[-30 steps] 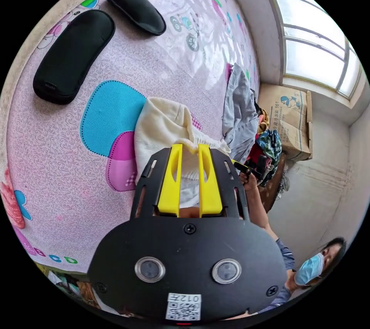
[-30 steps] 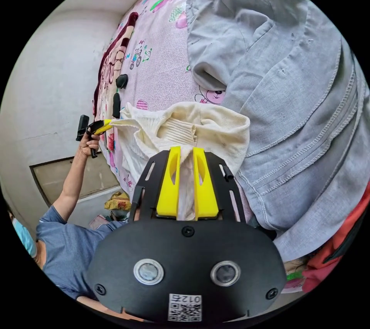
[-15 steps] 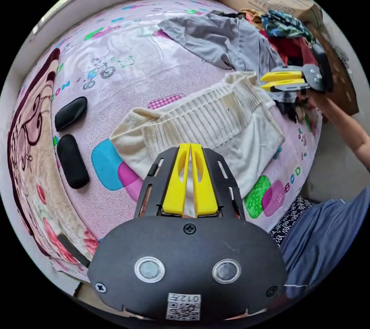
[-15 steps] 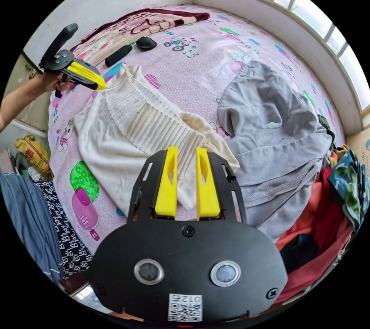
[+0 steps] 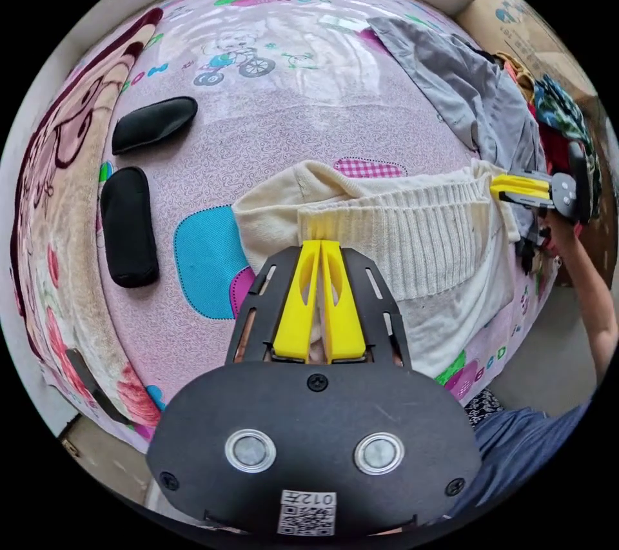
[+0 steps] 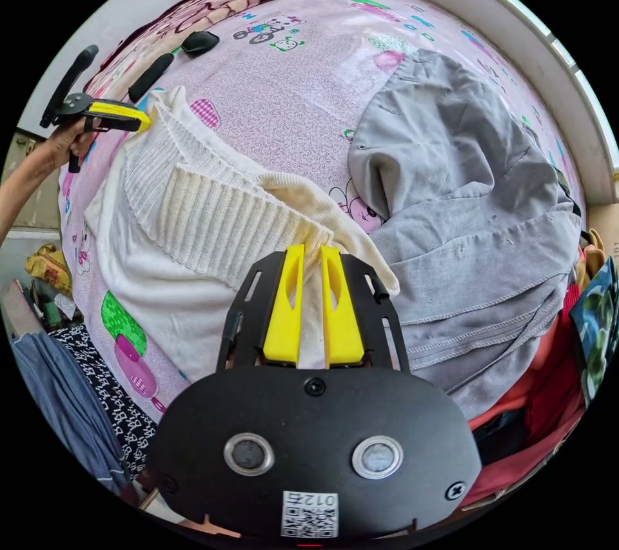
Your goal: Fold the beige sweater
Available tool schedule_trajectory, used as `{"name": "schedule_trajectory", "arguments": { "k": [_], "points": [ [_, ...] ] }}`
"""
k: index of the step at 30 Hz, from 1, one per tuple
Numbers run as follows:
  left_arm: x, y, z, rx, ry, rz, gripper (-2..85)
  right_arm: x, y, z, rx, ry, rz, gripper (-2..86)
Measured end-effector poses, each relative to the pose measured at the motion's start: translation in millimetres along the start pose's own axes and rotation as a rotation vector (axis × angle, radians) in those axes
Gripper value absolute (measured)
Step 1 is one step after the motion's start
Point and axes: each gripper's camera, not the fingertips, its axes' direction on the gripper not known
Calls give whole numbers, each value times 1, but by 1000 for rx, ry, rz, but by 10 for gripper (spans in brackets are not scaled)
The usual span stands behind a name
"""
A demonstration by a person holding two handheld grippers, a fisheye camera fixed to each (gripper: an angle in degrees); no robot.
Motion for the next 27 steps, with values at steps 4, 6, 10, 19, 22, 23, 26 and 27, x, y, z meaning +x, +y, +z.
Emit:
{"name": "schedule_trajectory", "arguments": {
  "k": [4, 6, 10, 19, 22, 23, 26, 27],
  "points": [
    [3, 25, -19, 65, 21, -66, -1, -18, 3, -13, 13, 42, 20, 25],
    [18, 40, -36, 115, -41, -24, 0, -31, 7, -26, 39, 64, 29, 22],
    [69, 72, -63, 225, -71, 68, 2, -81, 7, -46, 111, 86, 2, 20],
    [141, 73, -14, 142, -161, 118, 2, -144, -43, 19, 15, 104, -8, 23],
    [141, 70, -7, 113, -160, 89, 2, -152, -55, 31, 21, 111, -4, 24],
    [141, 70, -7, 113, -157, 86, 2, -154, -58, 33, 20, 107, -11, 24],
    [138, 72, -8, 133, -131, 83, 2, -164, -70, 41, 16, 131, -38, 27],
    [136, 75, -9, 153, -114, 84, 2, -165, -73, 43, 21, 123, -35, 28]
  ]
}}
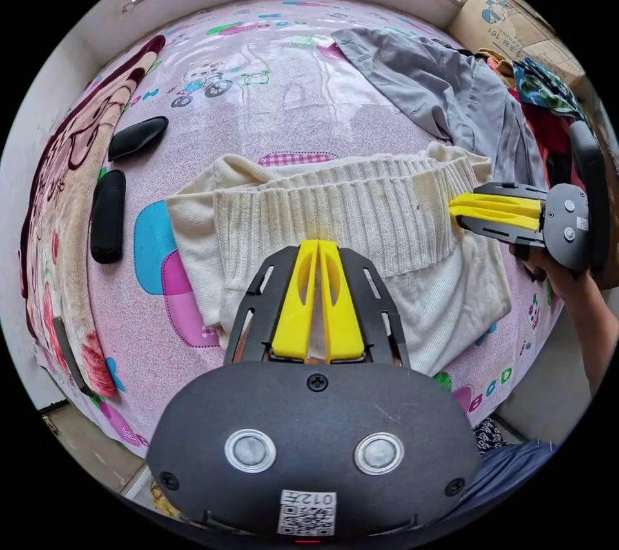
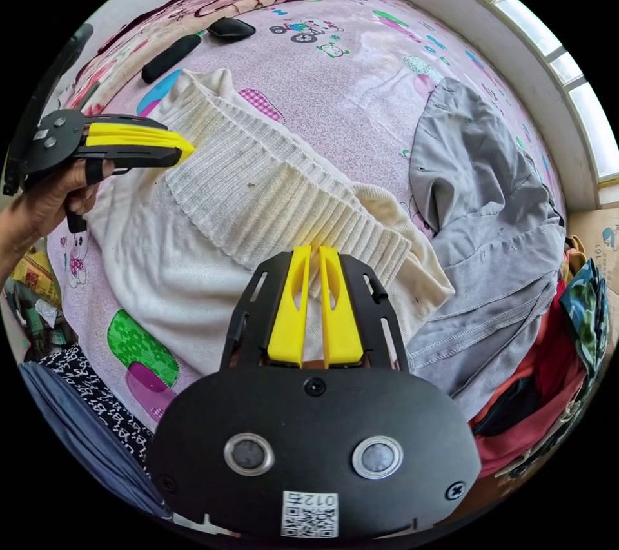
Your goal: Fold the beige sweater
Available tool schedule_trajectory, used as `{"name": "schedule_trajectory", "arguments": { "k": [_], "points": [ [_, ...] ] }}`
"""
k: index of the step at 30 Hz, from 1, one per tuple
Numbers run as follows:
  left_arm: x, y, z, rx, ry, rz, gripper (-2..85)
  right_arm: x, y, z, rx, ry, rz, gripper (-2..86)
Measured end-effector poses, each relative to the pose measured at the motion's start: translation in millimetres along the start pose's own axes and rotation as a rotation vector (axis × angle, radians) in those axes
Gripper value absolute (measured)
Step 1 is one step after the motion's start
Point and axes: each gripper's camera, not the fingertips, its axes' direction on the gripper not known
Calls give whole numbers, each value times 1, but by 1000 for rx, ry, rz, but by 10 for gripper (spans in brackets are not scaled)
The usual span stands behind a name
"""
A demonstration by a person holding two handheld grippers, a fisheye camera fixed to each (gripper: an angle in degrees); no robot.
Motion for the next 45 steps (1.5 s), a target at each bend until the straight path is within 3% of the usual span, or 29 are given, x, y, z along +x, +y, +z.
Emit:
{"name": "schedule_trajectory", "arguments": {
  "k": [5, 11, 17, 20, 28, 37, 43, 45],
  "points": [
    [-12, 4, -6, 22, 74, -4, 4, 17, -12, 12, 34, -139, 90, 29],
    [-10, 5, -18, 0, 38, 103, 4, 0, -35, 26, 27, -90, 125, 24],
    [-37, 46, -64, 56, 92, -52, 5, -12, -51, -4, 52, -61, -21, 29],
    [-63, 92, -92, 68, 3, -214, 8, -22, -85, -22, 110, -131, -112, 41],
    [-89, 163, -94, -54, -94, -430, 64, -127, -287, 11, 110, -238, -464, 101],
    [-97, 173, -108, -26, -10, -411, 136, -224, -423, 83, -5, -281, -670, 121],
    [-106, 188, -127, -5, 118, -420, 155, -247, -450, 122, -121, -265, -731, 121],
    [-105, 192, -137, 18, 83, -414, 155, -247, -451, 128, -111, -245, -727, 109]
  ]
}}
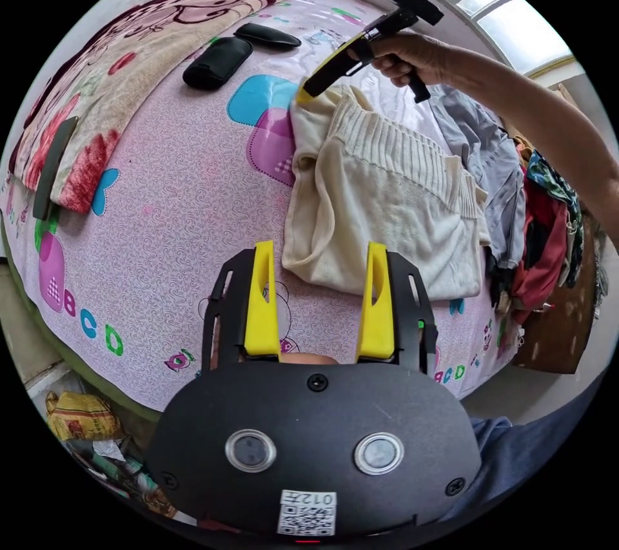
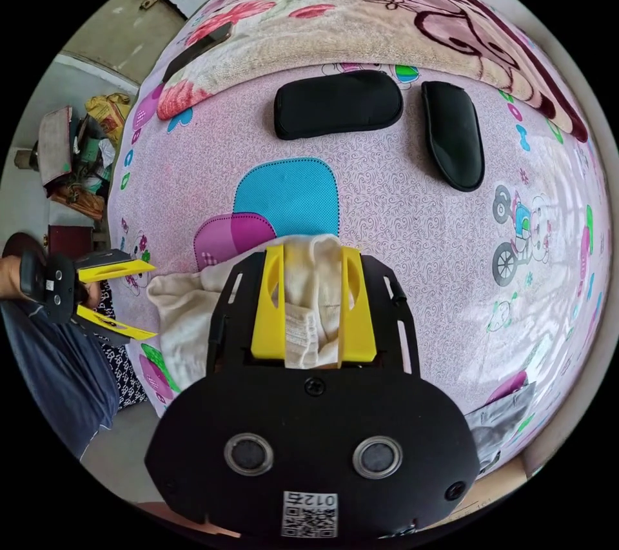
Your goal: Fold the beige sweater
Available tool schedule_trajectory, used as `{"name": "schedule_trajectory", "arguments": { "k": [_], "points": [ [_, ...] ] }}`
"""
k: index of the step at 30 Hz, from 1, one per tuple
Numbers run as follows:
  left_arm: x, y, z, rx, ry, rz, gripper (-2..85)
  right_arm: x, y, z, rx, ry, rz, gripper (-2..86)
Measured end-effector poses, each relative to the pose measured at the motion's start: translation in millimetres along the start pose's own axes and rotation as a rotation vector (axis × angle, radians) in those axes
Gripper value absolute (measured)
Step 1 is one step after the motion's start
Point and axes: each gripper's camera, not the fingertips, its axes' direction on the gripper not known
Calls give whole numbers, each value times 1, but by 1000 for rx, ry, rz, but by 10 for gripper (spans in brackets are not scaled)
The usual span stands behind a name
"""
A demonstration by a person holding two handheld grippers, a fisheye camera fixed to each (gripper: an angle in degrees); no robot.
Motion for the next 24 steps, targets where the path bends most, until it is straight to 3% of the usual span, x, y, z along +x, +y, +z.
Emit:
{"name": "schedule_trajectory", "arguments": {
  "k": [5, 9, 13, 24],
  "points": [
    [0, -5, 14, -61, 16, 3, 137, 3, -2, 6, 1, -1, -10, 48],
    [2, -7, 13, -83, -124, -3, 85, 9, 5, 1, 28, 12, -3, 32],
    [-12, -5, 7, -81, -20, -58, 42, 21, 24, -13, 74, -8, 25, 26],
    [34, 10, -64, 53, 77, 29, 10, 34, 115, -81, 168, -23, 41, 21]
  ]
}}
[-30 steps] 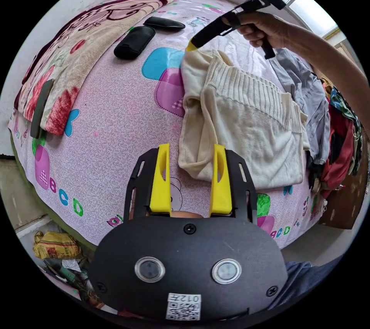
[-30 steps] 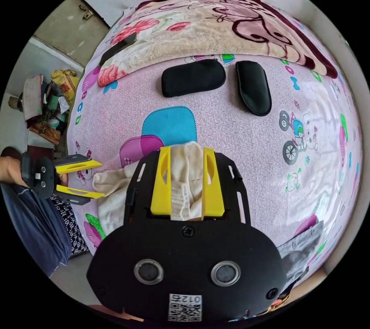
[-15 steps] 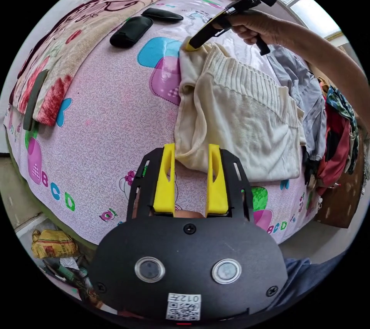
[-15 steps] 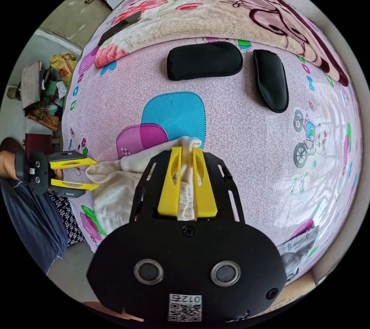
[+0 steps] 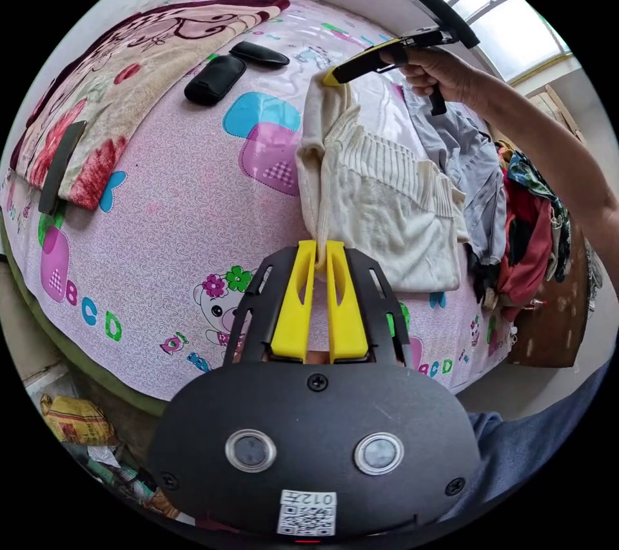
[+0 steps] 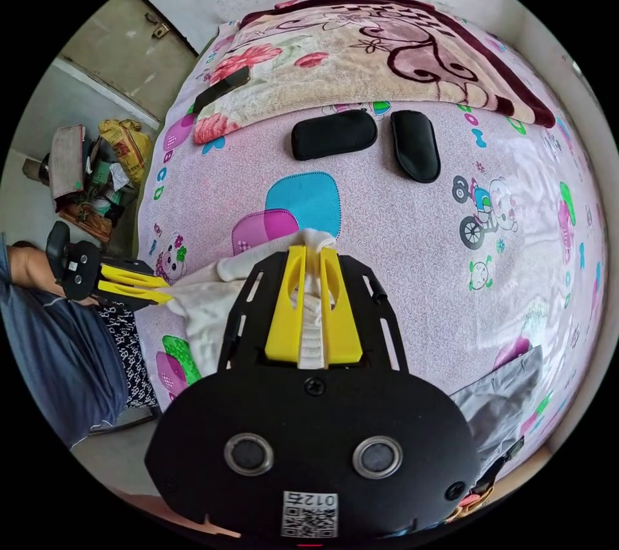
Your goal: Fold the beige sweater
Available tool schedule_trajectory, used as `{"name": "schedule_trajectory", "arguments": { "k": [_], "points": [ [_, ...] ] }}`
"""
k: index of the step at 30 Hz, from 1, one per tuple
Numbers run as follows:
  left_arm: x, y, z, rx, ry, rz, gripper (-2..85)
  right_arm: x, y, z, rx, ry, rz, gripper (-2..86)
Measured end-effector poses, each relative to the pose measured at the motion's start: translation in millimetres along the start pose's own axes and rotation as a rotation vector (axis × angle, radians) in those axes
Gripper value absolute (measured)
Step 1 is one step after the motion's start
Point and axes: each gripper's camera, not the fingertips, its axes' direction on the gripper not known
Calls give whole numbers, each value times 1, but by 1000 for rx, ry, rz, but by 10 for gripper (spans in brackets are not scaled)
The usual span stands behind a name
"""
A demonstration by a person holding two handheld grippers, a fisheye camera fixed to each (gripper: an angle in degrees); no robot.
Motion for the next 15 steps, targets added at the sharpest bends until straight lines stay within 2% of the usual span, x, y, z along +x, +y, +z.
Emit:
{"name": "schedule_trajectory", "arguments": {
  "k": [8, 15],
  "points": [
    [85, 6, -22, 47, 31, 137, 9, 2, 96, -67, 40, 55, 31, 21],
    [172, 6, -19, 59, 50, 272, 8, 20, 224, -120, 104, 66, 140, 20]
  ]
}}
